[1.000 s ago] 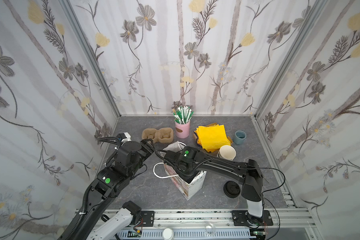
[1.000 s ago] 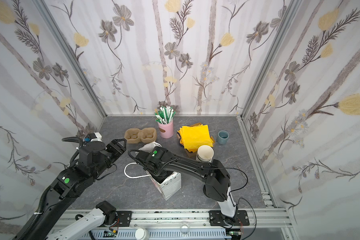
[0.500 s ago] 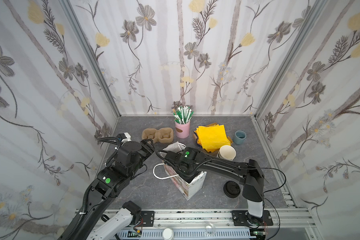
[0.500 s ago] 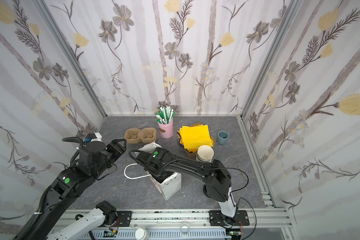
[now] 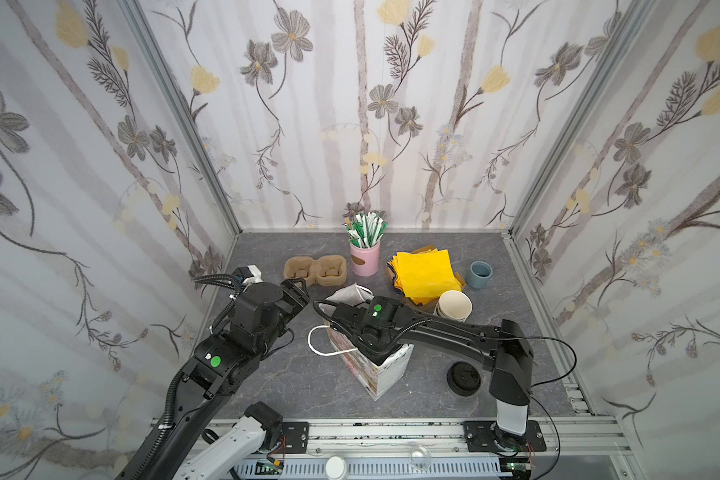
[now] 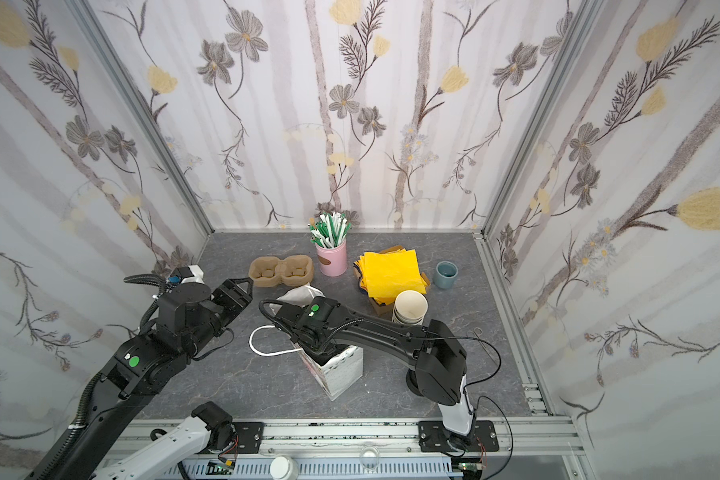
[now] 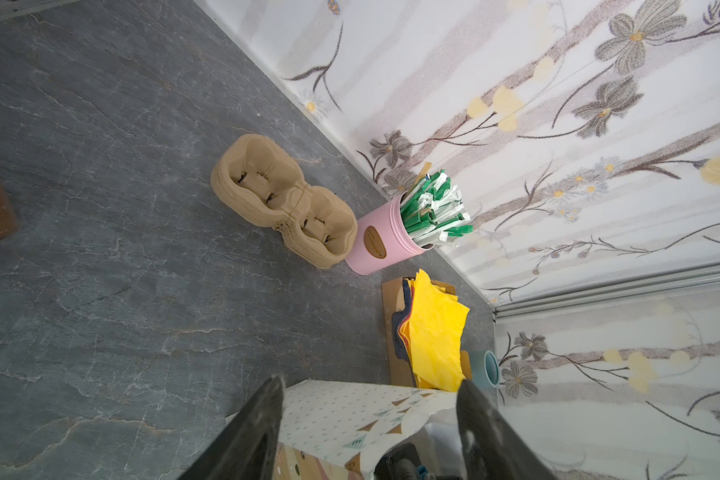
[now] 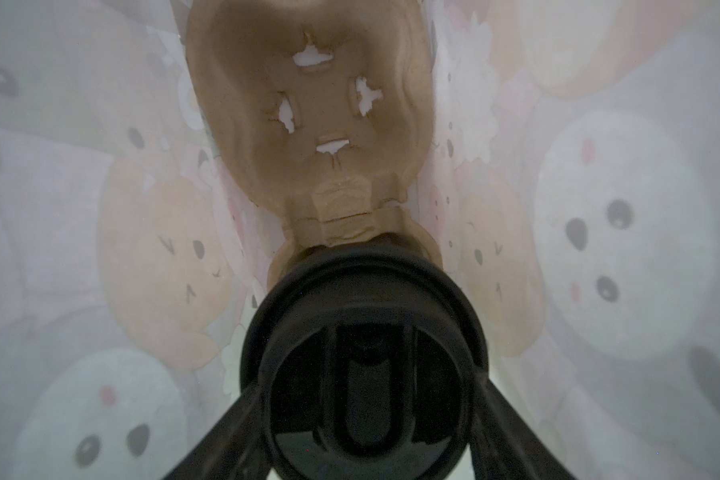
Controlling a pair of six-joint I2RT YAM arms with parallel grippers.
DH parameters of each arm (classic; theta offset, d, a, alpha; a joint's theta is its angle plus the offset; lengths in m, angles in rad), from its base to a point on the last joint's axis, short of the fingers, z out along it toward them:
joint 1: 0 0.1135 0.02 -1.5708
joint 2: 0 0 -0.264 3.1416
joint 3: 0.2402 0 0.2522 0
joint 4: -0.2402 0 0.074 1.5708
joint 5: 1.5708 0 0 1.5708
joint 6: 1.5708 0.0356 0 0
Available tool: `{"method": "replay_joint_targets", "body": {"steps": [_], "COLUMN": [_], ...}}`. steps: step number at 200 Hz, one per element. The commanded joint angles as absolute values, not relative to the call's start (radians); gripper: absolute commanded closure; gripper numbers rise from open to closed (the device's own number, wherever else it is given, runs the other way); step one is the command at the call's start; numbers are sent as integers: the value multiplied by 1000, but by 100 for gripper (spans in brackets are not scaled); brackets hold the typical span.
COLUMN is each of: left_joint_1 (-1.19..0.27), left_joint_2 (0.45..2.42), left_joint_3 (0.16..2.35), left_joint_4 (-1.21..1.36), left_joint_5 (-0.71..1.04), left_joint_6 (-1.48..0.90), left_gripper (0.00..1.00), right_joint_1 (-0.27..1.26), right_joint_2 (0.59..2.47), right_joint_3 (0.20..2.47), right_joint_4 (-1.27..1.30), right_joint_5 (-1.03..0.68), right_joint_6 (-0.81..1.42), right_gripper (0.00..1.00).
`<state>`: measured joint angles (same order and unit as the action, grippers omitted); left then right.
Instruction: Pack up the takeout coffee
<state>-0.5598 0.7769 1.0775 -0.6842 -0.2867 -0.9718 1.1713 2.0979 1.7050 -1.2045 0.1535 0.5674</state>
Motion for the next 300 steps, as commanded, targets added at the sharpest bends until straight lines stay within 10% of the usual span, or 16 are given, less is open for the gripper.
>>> {"method": "replay_joint_targets", "body": {"steps": [1, 300], "left_joint_1": [-558, -558], "left_joint_2": [776, 765], "left_joint_3": [1083, 1073], "left_joint_4": [-645, -644], "left_joint_5": [-308, -291], "left_joint_6": [-960, -962], "left_gripper": [33, 33], "right_joint_1": [1170, 1164], "right_joint_2": [2134, 2056], "right_joint_3": [1680, 1730], "right_joint_4": [-1211, -1226], "right_joint_5": [124, 146], "right_joint_6": [563, 624], "right_gripper": [34, 15]}}
